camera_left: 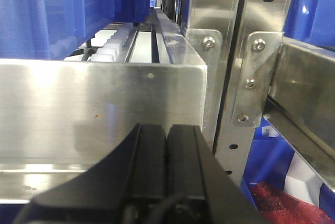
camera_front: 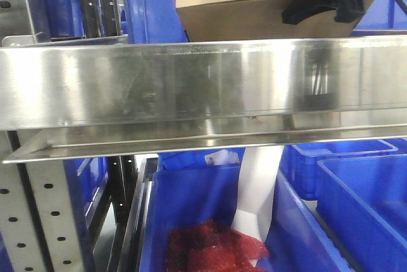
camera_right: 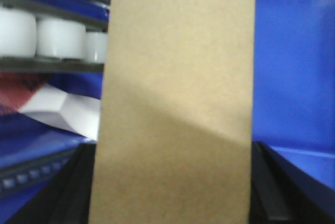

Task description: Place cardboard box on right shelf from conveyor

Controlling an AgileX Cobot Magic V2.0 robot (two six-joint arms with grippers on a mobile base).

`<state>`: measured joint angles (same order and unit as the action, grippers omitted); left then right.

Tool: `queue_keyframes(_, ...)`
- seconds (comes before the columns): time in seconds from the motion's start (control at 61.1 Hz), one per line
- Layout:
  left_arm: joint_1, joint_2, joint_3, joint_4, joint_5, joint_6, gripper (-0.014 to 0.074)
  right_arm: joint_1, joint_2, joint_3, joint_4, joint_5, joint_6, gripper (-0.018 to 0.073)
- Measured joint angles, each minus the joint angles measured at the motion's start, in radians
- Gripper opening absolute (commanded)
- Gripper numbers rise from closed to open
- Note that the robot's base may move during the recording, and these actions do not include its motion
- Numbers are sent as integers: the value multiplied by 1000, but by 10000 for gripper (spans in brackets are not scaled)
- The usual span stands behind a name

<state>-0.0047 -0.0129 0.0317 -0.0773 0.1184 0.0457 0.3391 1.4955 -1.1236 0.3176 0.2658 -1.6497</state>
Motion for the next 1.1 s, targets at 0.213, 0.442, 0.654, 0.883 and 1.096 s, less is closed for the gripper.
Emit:
queue_keyframes(0.213,0,0,0,0,0,0,-116,-4,1,0,6,-2,57,624)
queue_keyframes(0.442,0,0,0,0,0,0,-116,-4,-23,0,9,28,126,624)
queue_keyframes(0.654,0,0,0,0,0,0,-116,-4,-83,0,11,105,320,624)
queue_keyframes(0.883,0,0,0,0,0,0,-116,-4,-186,19,11,142,781,621)
queue_keyframes(1.096,0,0,0,0,0,0,-116,-4,-368,153,-83,94,1301,621)
